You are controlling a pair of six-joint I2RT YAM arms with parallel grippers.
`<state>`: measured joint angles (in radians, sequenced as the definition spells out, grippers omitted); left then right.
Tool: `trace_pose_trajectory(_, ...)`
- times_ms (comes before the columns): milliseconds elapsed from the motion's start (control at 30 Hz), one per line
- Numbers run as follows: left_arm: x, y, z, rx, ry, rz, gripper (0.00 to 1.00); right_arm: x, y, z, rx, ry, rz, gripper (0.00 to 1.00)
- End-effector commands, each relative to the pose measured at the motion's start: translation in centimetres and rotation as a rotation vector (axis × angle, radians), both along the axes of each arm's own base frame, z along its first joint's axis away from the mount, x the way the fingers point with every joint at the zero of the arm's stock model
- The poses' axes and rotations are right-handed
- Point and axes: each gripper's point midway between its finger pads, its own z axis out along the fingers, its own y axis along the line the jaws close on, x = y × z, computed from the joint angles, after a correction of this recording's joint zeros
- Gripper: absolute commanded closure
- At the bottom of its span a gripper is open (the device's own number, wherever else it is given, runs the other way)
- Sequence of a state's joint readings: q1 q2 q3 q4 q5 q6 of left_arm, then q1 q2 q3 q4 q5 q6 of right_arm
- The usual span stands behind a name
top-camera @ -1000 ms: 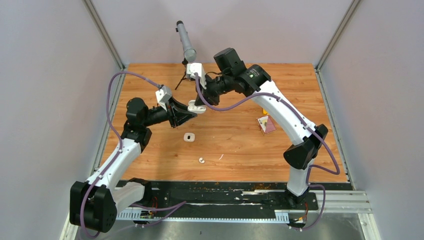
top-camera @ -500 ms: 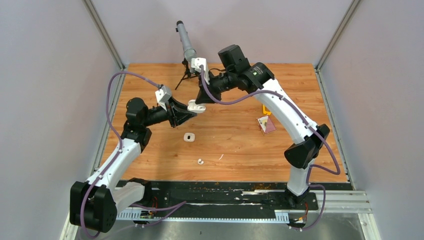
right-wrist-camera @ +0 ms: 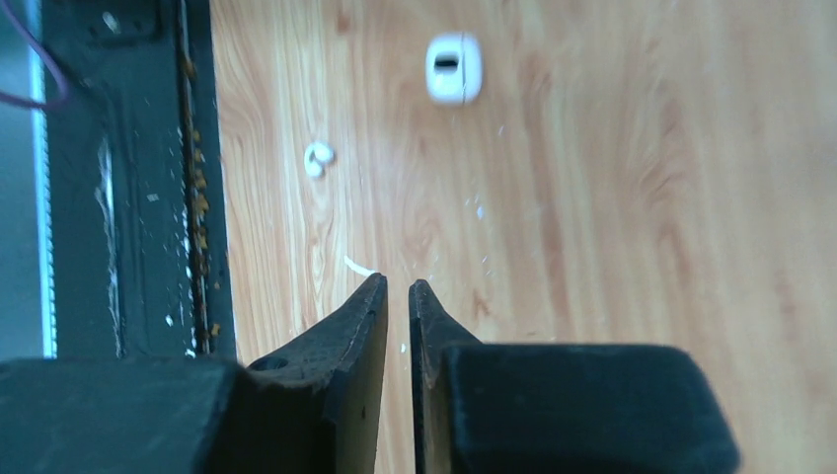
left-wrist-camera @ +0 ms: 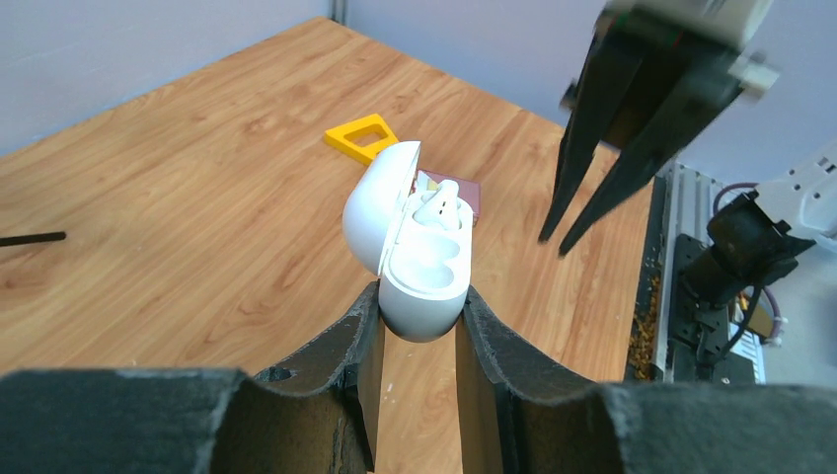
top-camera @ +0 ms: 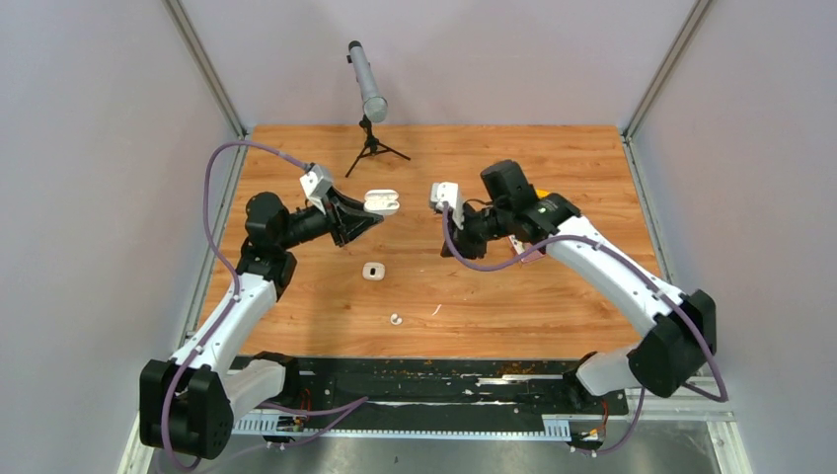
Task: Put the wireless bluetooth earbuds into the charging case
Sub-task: Pick up the earbud from the center of the board.
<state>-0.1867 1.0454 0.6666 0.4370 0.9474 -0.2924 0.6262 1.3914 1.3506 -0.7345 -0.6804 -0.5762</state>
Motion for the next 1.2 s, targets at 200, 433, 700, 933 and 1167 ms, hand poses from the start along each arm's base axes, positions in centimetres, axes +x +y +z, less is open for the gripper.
trace_pose_trajectory(200,1.5,1.8,4.8,-0.041,-0.077,0.123,1.0,2.2,4.8,-9.3,-0.122,0.077,0.014,0.94)
trace_pose_trajectory(433,2.5,3.0,7.6,-0.072,-0.128,0.204,1.0,-2.2,8.3,-13.5,-0.193,0.194,0.014,0.97)
trace_pose_trajectory(700,1.7,4.0,8.9,-0.086,-0.156,0.236,1.0,-6.6,9.7,-17.0,-0.243,0.338,0.067,0.95)
trace_pose_trajectory(933,1.1,4.0,8.7,-0.101,-0.151,0.237,1.0,-8.2,10.8,-18.7,-0.268,0.374,0.106,0.96)
trace_pose_trajectory(1167,0.6,4.0,8.6,-0.103,-0.154,0.231,1.0,-6.1,10.3,-19.3,-0.311,0.284,0.032,0.97)
